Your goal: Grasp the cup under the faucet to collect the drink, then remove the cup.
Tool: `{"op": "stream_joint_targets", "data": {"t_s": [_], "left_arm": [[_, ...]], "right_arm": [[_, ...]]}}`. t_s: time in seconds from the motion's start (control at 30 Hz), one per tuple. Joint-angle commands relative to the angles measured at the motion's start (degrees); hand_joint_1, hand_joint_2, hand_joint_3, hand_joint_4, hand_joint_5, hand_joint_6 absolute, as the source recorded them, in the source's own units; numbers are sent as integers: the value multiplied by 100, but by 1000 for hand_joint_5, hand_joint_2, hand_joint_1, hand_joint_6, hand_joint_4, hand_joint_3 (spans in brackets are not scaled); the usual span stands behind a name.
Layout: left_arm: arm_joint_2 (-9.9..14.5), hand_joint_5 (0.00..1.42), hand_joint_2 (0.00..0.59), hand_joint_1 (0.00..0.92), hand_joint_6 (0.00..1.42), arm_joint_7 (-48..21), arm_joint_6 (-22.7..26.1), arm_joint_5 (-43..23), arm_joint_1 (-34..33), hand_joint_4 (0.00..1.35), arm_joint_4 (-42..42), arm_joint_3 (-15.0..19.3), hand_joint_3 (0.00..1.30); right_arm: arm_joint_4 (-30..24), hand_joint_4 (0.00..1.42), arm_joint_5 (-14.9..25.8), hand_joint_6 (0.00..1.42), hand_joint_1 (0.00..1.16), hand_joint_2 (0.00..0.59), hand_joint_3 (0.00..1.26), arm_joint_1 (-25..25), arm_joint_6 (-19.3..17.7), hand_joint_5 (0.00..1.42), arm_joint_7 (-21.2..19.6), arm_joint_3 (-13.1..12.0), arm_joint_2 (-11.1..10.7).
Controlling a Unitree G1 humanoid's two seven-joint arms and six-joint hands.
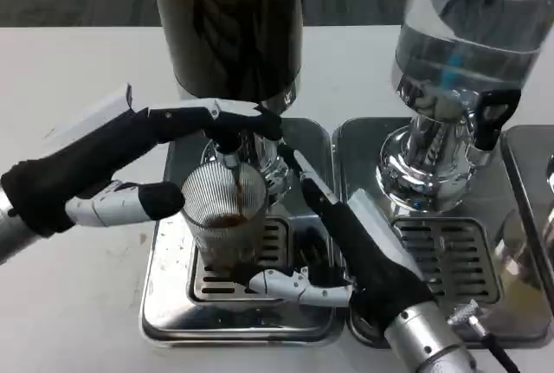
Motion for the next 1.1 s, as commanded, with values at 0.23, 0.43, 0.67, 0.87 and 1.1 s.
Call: {"op": "stream_joint_targets", "data": {"t_s": [0.23,0.43,0.67,0.87,1.1], "left_arm": [[134,246,66,0,147,-112,29,209,203,252,-63,-110,356],[142,250,66,0,156,-94,39,205,222,266,-109,-108,365],[157,264,66,0,159,-55,49,210,254,285,-149,-109,380],[165,266,67,0,159,-15,59,219,296,292,-190,-100,389],[167,267,67,0,159,22,51,231,320,296,-205,-103,392]], "right_arm": [[264,0,60,0,634,76,0,-233,-156,0,-56,-23,125],[379,0,72,0,2,582,0,-353,-208,0,-52,-4,142],[556,0,81,1,0,586,0,-487,-280,0,-38,-6,205],[578,0,88,2,0,586,0,-524,-328,0,-4,-12,183],[557,0,107,2,0,586,0,-523,-332,0,-9,-27,177]]}}
